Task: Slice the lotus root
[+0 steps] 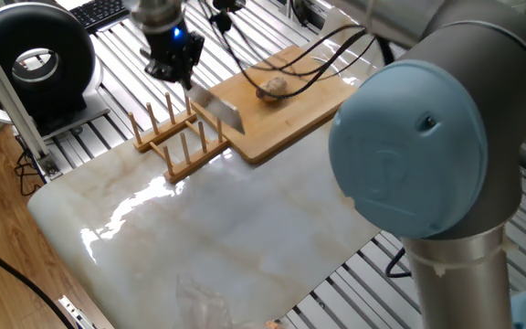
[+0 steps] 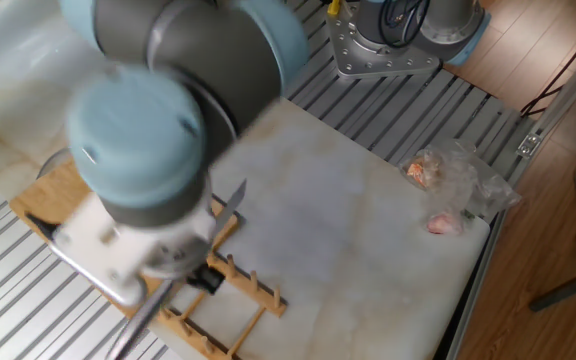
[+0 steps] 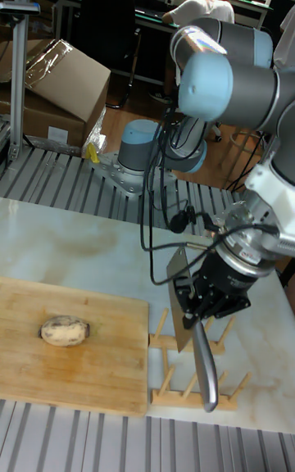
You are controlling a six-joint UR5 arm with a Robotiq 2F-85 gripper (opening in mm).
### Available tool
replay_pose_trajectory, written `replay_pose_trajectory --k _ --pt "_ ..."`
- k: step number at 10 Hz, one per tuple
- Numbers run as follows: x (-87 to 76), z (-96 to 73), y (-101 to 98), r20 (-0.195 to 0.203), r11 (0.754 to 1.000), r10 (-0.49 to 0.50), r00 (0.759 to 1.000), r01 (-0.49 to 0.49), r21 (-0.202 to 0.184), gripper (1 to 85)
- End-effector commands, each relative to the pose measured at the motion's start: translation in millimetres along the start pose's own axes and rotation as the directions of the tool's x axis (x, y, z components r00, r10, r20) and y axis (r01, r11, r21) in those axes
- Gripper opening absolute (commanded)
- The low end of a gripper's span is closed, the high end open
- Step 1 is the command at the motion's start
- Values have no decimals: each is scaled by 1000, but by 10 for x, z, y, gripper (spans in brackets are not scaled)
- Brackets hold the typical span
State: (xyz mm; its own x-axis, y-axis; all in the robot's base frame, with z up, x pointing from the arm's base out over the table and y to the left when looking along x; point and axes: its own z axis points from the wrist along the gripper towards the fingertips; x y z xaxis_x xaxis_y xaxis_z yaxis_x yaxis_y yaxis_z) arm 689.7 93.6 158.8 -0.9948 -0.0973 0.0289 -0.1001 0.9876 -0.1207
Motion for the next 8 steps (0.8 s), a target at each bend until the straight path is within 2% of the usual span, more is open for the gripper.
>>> replay_pose_trajectory --k 1,2,3,5,8 --pt "127 -270 -141 17 999 -29 999 30 -44 13" --pt "119 -279 -184 31 999 -38 999 39 -31 13" --pt "88 -283 -258 45 998 -63 997 63 0 13" --pt "38 -259 -351 53 993 -116 992 115 35 13" --pt "-1 -99 -488 57 979 -204 977 202 39 13"
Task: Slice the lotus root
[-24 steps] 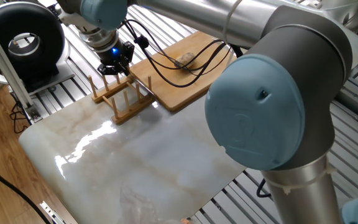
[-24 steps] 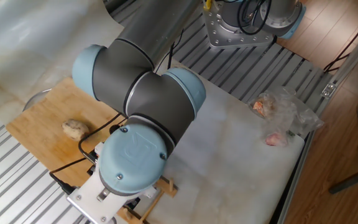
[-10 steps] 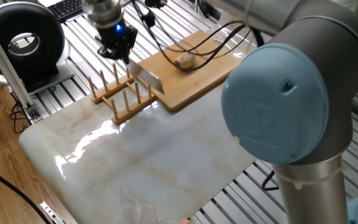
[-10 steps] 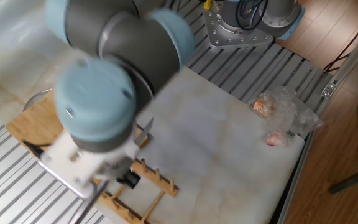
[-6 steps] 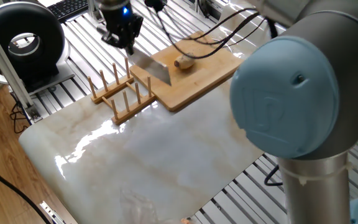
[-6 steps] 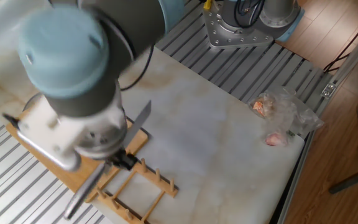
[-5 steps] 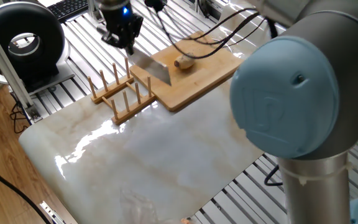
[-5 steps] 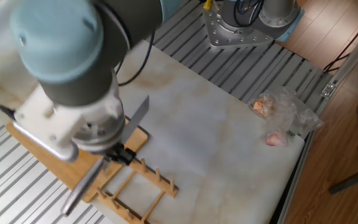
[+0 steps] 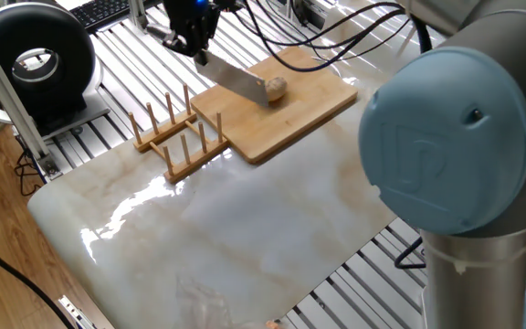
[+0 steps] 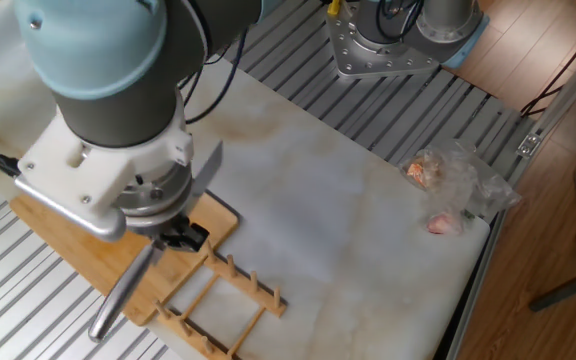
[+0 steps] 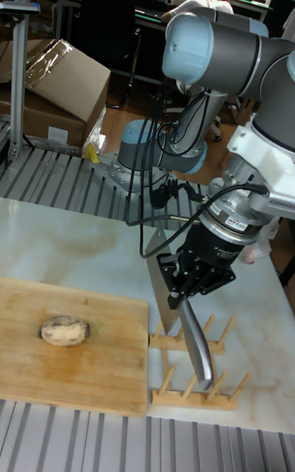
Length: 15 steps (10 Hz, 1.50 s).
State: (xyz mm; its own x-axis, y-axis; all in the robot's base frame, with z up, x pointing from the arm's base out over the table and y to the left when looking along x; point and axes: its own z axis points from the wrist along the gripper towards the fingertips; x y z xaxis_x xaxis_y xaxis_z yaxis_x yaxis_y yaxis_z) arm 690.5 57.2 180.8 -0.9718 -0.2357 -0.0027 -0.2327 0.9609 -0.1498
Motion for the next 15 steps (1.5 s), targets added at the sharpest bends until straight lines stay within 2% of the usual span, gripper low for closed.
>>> replay_pose_trajectory --k 1,2,3,4,5,6,7,8,10,12,14,15 --pt "48 81 -53 -15 998 -65 998 65 -16 13" --pt "142 78 -55 -52 999 -30 998 29 -16 13" --pt "156 76 2 -58 999 14 998 -16 -36 13" --pt "125 71 110 -50 996 53 997 -57 -75 13" --pt "96 74 91 -39 995 63 997 -66 -68 13" --pt "77 79 0 -30 997 72 997 -73 -34 13" --pt "47 80 -59 -18 997 64 998 -65 -32 13" --pt "33 73 -200 -12 998 45 999 -45 -50 13" --pt "-20 34 -573 14 998 4 1000 -3 -60 13" --pt "-14 62 -793 46 995 -14 999 18 -96 13" --pt "-100 186 -1063 61 997 -27 998 31 -65 13" --pt "-122 246 -1117 68 997 -35 997 40 -73 13"
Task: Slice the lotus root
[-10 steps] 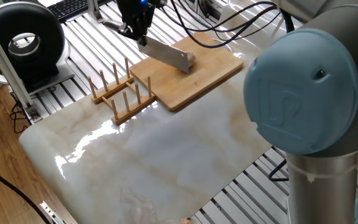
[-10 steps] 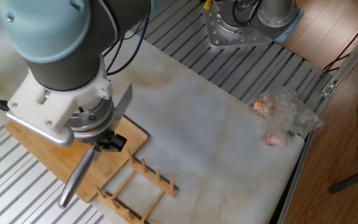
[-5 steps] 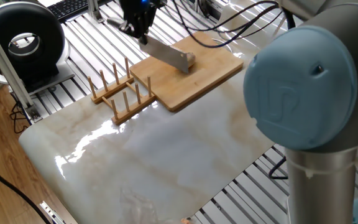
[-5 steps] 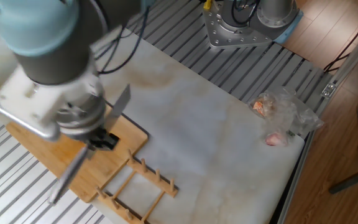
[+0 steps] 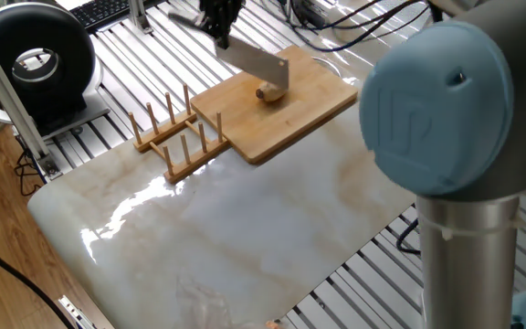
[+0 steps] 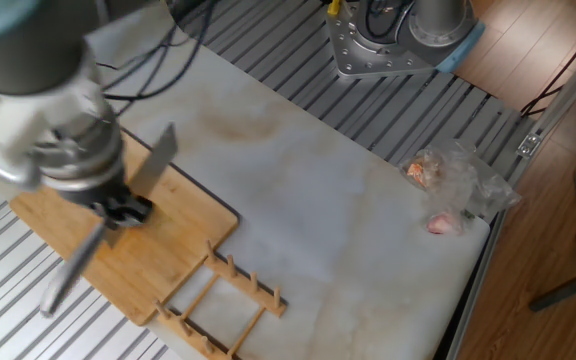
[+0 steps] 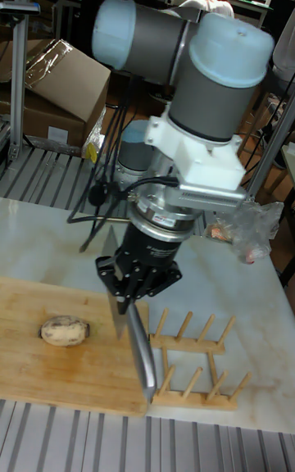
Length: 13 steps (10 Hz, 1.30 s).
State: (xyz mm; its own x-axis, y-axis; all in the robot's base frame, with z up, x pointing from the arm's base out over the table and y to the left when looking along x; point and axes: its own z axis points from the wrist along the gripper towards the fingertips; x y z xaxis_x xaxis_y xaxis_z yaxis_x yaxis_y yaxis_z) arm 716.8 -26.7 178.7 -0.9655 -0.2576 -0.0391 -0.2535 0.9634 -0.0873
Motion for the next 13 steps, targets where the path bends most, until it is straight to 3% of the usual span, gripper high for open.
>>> replay_pose_trajectory --k 1,2,4,5,6,7,8,11,12,13 --pt "-47 126 -326 21 1000 -28 999 28 3 13" --pt "-22 139 -319 10 1000 -27 1000 27 0 13" --pt "-26 135 -180 10 998 20 1000 -19 -54 13" --pt "-21 117 14 6 991 29 1000 -28 -129 13" --pt "-9 106 87 -5 986 62 998 -62 -157 13" --pt "38 128 -89 -21 993 80 997 -82 -88 13" --pt "71 135 -195 -30 996 80 996 -82 -46 13" --pt "217 214 -389 -48 996 72 996 -75 -57 13" --pt "240 292 -398 -39 993 76 996 -79 -90 13" --pt "244 344 -427 -31 992 75 997 -78 -98 13"
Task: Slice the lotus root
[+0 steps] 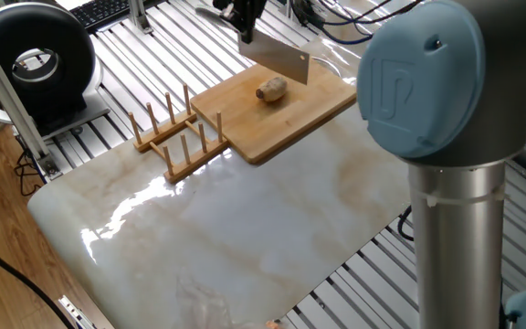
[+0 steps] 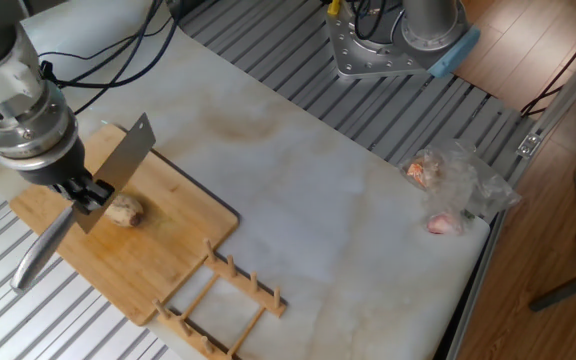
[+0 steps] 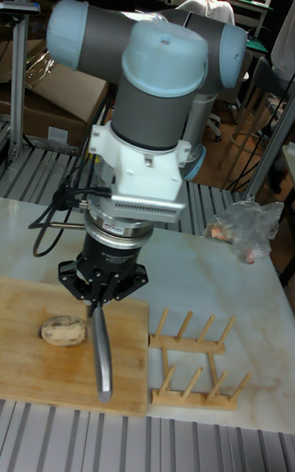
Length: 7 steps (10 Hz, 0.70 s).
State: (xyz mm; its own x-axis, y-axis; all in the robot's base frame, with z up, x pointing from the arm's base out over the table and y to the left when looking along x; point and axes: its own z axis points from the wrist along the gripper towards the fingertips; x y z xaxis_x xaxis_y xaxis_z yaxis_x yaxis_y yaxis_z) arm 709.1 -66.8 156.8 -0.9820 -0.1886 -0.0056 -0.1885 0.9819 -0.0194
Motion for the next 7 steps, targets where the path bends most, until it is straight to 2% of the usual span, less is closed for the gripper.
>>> replay_pose_trajectory --k 1,2,4,7 --pt "80 109 -128 1 1000 11 1000 -11 -25 13" --pt "122 126 -156 -1 1000 8 1000 -8 -29 13" --pt "182 215 -32 14 993 43 999 -41 -108 13" --pt "112 292 14 32 985 136 990 -131 -115 13"
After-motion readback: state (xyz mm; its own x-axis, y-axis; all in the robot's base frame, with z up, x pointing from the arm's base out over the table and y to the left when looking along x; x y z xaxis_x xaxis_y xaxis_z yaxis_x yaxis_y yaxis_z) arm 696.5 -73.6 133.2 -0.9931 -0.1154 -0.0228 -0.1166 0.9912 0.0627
